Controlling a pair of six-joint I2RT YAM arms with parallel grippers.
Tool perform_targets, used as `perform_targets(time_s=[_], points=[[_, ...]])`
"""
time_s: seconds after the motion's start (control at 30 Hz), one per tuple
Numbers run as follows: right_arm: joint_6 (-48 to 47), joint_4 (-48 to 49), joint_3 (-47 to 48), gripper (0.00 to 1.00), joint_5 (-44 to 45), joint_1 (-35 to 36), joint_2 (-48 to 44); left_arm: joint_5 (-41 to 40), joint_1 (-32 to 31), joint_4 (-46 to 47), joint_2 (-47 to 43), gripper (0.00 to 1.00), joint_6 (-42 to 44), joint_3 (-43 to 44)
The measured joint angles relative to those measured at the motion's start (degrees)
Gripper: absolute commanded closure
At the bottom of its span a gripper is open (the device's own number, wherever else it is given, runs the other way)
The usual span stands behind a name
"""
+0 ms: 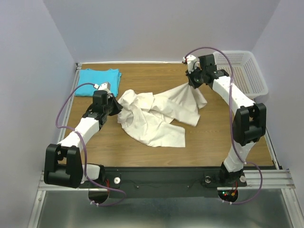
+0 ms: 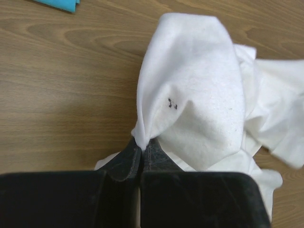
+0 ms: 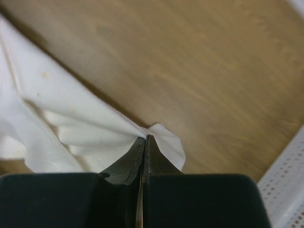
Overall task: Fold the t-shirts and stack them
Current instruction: Flatten the tshirt out
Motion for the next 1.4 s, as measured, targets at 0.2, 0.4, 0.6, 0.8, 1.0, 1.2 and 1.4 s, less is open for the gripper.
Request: perform_targets(time_s=[0.2, 0.4, 0.6, 0.8, 1.0, 1.2, 1.4], points=[[6.05, 7.02, 6.23, 1.00, 12.28, -0.83, 8.28, -0.07, 0.04, 0.55, 1.16, 1.00, 0.20, 0.09], [10.01, 10.95, 6.43, 0.93, 24.22, -0.28, 15.12, -0.96, 0.42, 0.61, 4.66, 1.00, 0.61, 1.86], [11.47, 14.93, 7.45, 0.13, 27.67, -0.74, 15.17, -2.29, 0.81, 0.33, 5.88, 0.47, 1.81, 4.02], [5.62, 16.94, -3.13, 0.01, 16.79, -1.40, 2.54, -4.37, 1.36, -0.28, 4.35, 0.21, 3.58, 6.91], [-6.73, 12.24, -12.94, 0.04, -3.67, -1.55, -12.35, -1.40, 1.38, -1.84, -5.18, 0.21, 7.28, 7.04], [-16.22, -0.09, -18.21, 0.14, -19.58, -1.46, -10.12, 6.16, -5.55, -1.55, -10.88, 0.21, 8.85, 6.21], [-16.92, -3.69, -19.67, 0.16, -18.01, -0.85, -5.73, 6.56, -20.28, -1.14, -9.22, 0.22, 5.75, 0.74]])
